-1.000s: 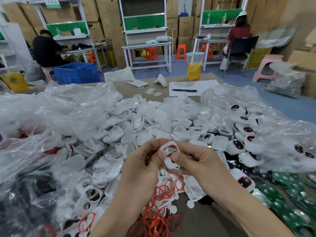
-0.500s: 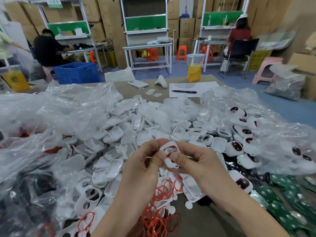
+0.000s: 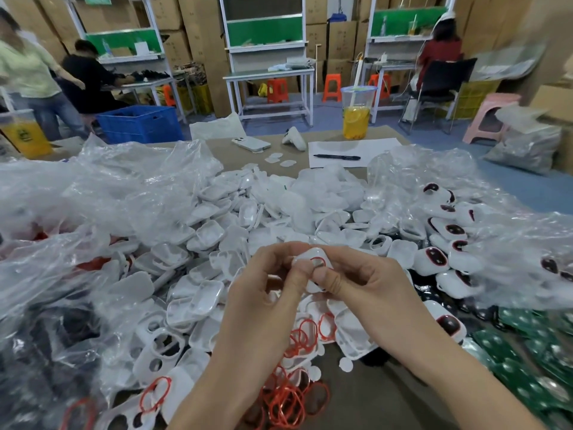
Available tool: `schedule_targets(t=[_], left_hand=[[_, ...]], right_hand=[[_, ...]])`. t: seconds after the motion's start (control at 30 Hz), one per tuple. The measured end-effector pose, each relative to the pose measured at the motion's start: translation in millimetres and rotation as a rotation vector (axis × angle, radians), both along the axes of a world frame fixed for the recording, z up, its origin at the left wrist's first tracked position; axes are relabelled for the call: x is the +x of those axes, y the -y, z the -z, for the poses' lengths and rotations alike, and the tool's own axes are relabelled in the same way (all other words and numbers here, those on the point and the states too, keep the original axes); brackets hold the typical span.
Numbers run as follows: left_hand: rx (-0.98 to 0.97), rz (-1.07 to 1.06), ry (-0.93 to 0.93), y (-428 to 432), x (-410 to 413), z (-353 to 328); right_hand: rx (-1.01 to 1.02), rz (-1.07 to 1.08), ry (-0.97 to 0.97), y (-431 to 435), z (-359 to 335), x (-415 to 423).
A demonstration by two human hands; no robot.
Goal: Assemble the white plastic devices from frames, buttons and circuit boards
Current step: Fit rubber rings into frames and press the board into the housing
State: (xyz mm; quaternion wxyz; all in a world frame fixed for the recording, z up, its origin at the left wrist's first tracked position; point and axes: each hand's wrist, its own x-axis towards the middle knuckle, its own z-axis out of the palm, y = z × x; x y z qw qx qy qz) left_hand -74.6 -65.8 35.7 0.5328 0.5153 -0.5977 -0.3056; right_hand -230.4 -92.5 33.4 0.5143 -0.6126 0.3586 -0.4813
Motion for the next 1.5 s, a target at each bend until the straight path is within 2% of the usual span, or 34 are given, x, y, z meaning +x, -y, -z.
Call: schedule_targets(t=[0.2, 0.57, 0.67, 0.77, 0.93, 1.0, 1.1, 1.5], left_hand=[[-0.059, -0.033, 0.001, 1, 2, 2], [-0.032, -0.014, 0.006, -2, 0, 1], [-0.025, -0.026, 0.056, -2, 1, 1], [-0.085, -0.033, 0.266, -5, 8, -1], [-0.219, 0.231, 0.891, -14, 16, -2], [-0.216, 0.286, 0.998, -15, 13, -1], [-0.164, 0.312, 1.01, -17, 8, -2], [-0.218, 0.127, 0.905, -10, 16, 2]], right_hand=[[-0.004, 0.024, -0.03, 0, -1, 0], [-0.037, 0.071, -0.089, -2, -2, -2], [-0.044, 0.094, -0.078, 1, 1, -4], [0.003, 0.17, 0.002, 12, 2, -9], [0.138, 0.271, 0.288, 23, 3, -22], [0.175, 0.265, 0.411, 23, 2, -24], [0.185, 0.239, 0.489, 22, -3, -25], [0.184, 0.272, 0.423, 22, 0, -24]])
